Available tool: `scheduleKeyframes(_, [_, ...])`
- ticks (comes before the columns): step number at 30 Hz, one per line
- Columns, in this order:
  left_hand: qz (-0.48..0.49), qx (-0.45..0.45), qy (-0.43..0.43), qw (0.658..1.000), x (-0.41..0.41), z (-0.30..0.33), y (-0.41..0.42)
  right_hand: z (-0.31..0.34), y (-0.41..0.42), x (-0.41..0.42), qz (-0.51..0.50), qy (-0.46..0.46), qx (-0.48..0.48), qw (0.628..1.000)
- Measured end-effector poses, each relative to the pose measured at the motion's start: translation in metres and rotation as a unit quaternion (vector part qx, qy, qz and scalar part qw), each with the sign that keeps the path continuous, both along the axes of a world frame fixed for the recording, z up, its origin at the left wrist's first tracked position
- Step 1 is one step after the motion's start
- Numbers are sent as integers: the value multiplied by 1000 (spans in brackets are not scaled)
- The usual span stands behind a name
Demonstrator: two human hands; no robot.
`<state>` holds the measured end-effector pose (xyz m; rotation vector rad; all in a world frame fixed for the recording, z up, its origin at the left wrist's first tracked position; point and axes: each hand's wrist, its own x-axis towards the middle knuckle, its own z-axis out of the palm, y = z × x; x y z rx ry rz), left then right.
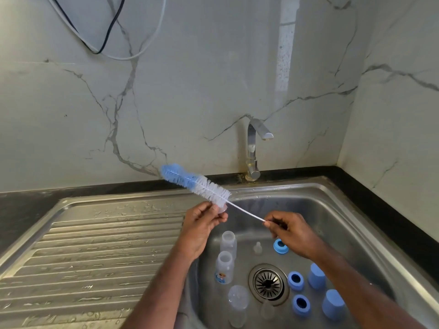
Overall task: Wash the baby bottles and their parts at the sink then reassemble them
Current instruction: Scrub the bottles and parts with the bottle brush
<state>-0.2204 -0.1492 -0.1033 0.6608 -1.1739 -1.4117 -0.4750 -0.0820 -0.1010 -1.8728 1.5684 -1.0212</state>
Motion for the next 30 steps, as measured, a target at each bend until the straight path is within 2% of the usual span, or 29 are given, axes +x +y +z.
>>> scheduleKeyframes(2, [7, 20, 46, 999, 9, 3, -4, 3, 3, -15, 16, -4, 22, 1000])
scheduleKeyframes(4, [14, 29, 56, 998, 14, 2, -5, 6, 7, -21, 31, -5, 35, 999])
scheduleKeyframes(10, [-8, 19, -44, 999, -11, -5, 6, -1, -2, 20, 28, 7, -9, 1000])
scheduleKeyframes(13, [6, 45, 23, 999, -6, 3, 4, 4, 0, 10, 24, -18, 7, 1000])
scheduleKeyframes(16, [23, 74, 96, 992, 9, 5, -4, 9, 7, -11, 63, -12, 29, 998])
scheduleKeyframes(22, [-12, 34, -41, 999, -7, -3, 6, 2, 0, 15, 29, -7, 9, 1000])
scheduleKeyframes(24, [-14, 38, -19, 999, -12, 0, 7, 2, -1, 16, 21, -14, 4, 1000])
scheduleKeyframes(28, [2, 86, 100, 991, 5, 6, -1, 6, 6, -14, 59, -14, 35, 998])
scheduleKeyframes(30, [3, 85, 78, 993, 8, 4, -1, 4, 7, -15, 61, -1, 36, 997])
